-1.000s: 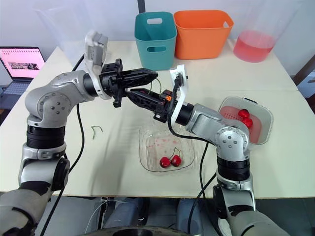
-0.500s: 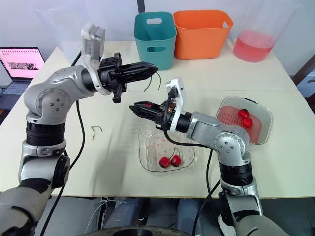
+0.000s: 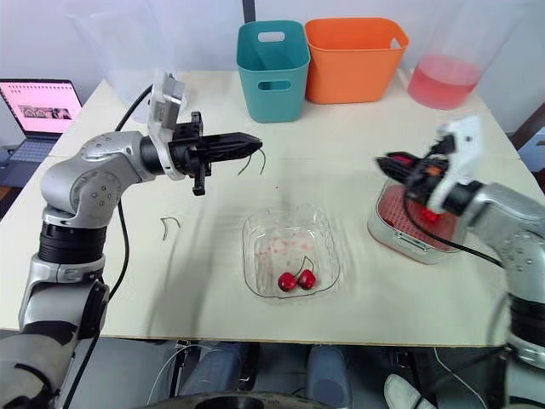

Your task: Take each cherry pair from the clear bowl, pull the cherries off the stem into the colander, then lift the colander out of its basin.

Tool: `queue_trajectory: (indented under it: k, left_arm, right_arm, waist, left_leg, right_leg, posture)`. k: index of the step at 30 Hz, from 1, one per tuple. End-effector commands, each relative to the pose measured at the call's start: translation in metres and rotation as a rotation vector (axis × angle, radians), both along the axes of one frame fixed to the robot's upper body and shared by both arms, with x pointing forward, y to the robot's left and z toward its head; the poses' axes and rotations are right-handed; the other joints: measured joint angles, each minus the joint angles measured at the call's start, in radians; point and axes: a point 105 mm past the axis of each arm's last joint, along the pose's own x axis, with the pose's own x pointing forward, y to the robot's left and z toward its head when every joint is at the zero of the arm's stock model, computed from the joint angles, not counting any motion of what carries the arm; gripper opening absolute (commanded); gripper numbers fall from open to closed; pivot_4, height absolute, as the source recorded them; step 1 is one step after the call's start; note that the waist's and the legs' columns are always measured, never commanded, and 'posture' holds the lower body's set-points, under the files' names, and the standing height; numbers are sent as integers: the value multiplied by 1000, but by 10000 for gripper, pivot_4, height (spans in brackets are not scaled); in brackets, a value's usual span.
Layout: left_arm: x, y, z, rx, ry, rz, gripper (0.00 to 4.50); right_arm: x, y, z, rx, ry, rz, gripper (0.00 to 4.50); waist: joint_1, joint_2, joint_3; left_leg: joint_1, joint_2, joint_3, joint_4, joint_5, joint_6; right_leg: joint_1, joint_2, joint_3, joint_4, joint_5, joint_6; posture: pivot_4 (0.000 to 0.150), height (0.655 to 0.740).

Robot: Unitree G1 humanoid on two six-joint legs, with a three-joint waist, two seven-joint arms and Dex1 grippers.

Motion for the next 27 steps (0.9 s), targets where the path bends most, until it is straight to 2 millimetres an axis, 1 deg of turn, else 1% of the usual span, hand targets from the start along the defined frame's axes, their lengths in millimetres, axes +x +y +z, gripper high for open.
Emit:
queue_trajectory:
  k: [1,5,7,9,12,13,15,17,18,19,20,21,22,24,26,27]
  left_arm:
    - [0,-2,4,-2,-42,-10,0]
    - [4,-2,0,3,-37,-4,0]
    - [4,-1,-1,5,-36,-2,0]
    - [5,3,-3,11,-31,10,0]
    - [7,7,-5,14,-25,26,0]
    - [8,9,-4,10,-22,37,0]
    - [11,15,-3,-11,-6,67,0]
    - [13,23,-1,-33,16,104,0]
    - [15,29,-2,-41,35,129,0]
    - [15,36,-4,-50,59,156,0]
    - [15,44,-7,-60,96,189,0]
    - [13,56,-14,-72,153,226,0]
    - [11,73,-27,-75,221,290,0]
    - [5,94,-49,-57,314,375,0]
    - [-1,105,-63,-32,369,416,0]
    - [-6,113,-75,-11,406,443,0]
  right_arm:
    - [0,-12,-6,-116,-23,-9,11557]
    - [0,-21,-18,-113,8,-27,11557]
    - [-1,-22,-22,-113,16,-27,17714]
    - [-2,-24,-24,-115,26,-29,25534]
    - [-3,-27,-21,-110,24,-33,41625]
    - [-2,-28,-17,-107,13,-36,44760]
    - [-1,-26,-6,-103,-18,-26,44760]
    - [0,-17,5,-89,-46,9,44760]
    - [0,-5,11,-79,-54,55,44760]
    - [-2,10,16,-66,-60,117,44760]
    - [-6,32,22,-46,-64,205,44760]
    - [-13,63,26,-31,-65,330,44760]
    - [-23,102,27,-28,-60,487,44760]
    - [-40,147,25,-45,-48,675,44760]
    - [-48,168,21,-73,-41,748,44760]
    - [-53,183,16,-110,-41,798,44760]
  waist:
    - [-6,0,0]
    - [-2,0,0]
    - [3,0,0]
    - [4,0,0]
    - [4,0,0]
    - [4,0,0]
    - [4,0,0]
    - [0,0,0]
    - [-2,0,0]
    - [-4,1,0]
    - [-9,1,0]
    - [-12,2,0]
    - [-26,2,0]
    - [-42,2,-1]
    - [-30,0,0]
    - [-23,0,0]
  left_leg:
    - [0,0,0,0,0,0]
    - [1,1,1,0,0,0]
    - [1,1,0,0,0,-1]
    - [0,1,0,0,1,-1]
    - [0,1,-1,1,1,-2]
    - [0,1,-1,1,1,-2]
    - [0,1,-1,1,1,-1]
    - [0,1,-1,0,1,-2]
    - [0,2,-1,0,1,-2]
    - [1,2,-1,0,1,-2]
    - [1,3,-1,0,1,-2]
    - [1,3,-1,-1,1,-2]
    - [1,3,-1,-1,1,-2]
    - [2,5,-3,-2,1,-2]
    - [2,7,-6,-2,1,-2]
    - [1,7,-7,-2,1,-2]
  right_leg:
    - [0,0,0,0,0,0]
    - [0,0,0,1,0,0]
    - [0,0,0,0,0,0]
    - [1,-1,0,-1,0,0]
    - [1,-1,0,-1,0,0]
    - [1,-1,0,-1,0,0]
    - [1,-1,0,-1,0,0]
    - [1,-1,0,-1,0,0]
    - [1,0,0,-1,0,0]
    - [1,0,0,0,0,0]
    - [0,0,0,0,0,0]
    - [-1,0,0,0,0,0]
    - [-1,0,0,1,0,0]
    - [-3,2,2,1,0,0]
    - [-3,6,2,1,0,0]
    - [-4,6,2,1,0,0]
  posture:
    - [1500,7400]
    - [1500,7400]
    - [1500,7400]
    - [1500,7400]
    - [1500,7400]
    - [1500,7400]
    - [1500,7400]
    - [1500,7400]
    - [1500,7400]
    - [1500,7400]
    - [1500,7400]
    - [1500,7400]
    - [1500,7400]
    - [1500,7400]
    - [1500,7400]
    - [1500,7400]
